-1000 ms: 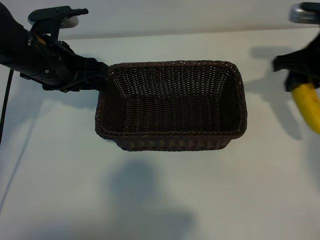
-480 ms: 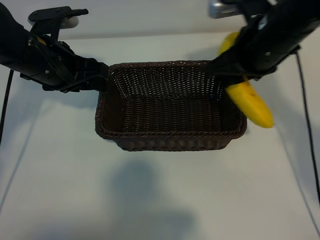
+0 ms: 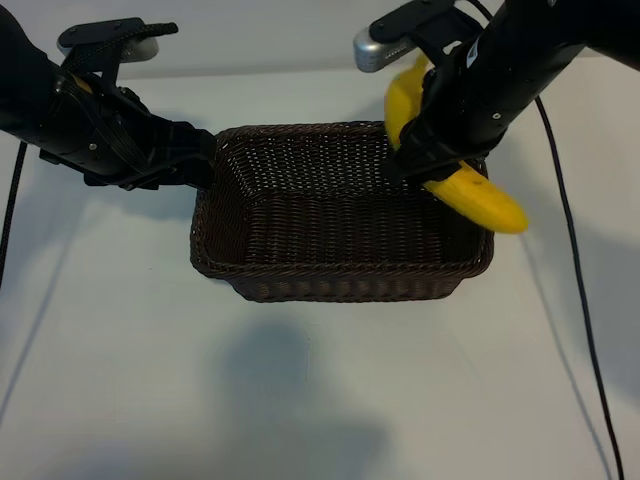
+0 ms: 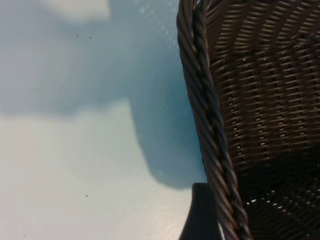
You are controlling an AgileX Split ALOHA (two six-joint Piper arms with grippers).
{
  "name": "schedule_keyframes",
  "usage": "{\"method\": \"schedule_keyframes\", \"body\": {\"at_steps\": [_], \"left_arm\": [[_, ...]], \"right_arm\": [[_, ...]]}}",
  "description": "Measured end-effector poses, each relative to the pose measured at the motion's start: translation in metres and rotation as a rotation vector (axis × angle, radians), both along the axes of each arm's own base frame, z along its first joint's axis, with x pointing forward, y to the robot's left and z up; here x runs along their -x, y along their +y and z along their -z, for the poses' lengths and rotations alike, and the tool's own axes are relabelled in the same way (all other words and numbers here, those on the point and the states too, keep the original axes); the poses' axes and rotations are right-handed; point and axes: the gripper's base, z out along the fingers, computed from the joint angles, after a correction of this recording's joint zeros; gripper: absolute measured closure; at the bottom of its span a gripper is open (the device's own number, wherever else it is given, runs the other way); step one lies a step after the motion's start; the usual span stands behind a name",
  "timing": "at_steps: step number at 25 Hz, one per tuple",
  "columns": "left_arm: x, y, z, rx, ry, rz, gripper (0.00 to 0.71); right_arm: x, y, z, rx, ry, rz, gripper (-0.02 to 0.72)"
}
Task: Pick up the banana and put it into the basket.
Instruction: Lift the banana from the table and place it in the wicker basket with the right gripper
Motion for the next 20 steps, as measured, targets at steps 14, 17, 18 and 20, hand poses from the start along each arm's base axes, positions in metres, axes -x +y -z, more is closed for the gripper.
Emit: {"method": "schedule_keyframes", "body": {"at_steps": [14, 17, 18, 20], "left_arm": [[0.000, 0.000, 0.000, 0.000, -0.001, 0.001, 0.116], [0.000, 0.000, 0.000, 0.000, -0.001, 0.001, 0.116], [0.000, 0.000, 0.000, 0.000, -0.001, 0.001, 0.116], [0.000, 0.000, 0.000, 0.000, -0.001, 0.001, 0.116]], "right_arm": [[0.008, 0.015, -0.002, -0.042, -0.130, -0.559, 0.297], [0.008, 0.016, 0.002, -0.032, -0.125, -0.603, 0.297], [0.008, 0.016, 0.004, -0.029, -0.119, -0.612, 0.297], [0.006, 0.017, 0.009, -0.022, -0.111, -0.623, 0.297]]}}
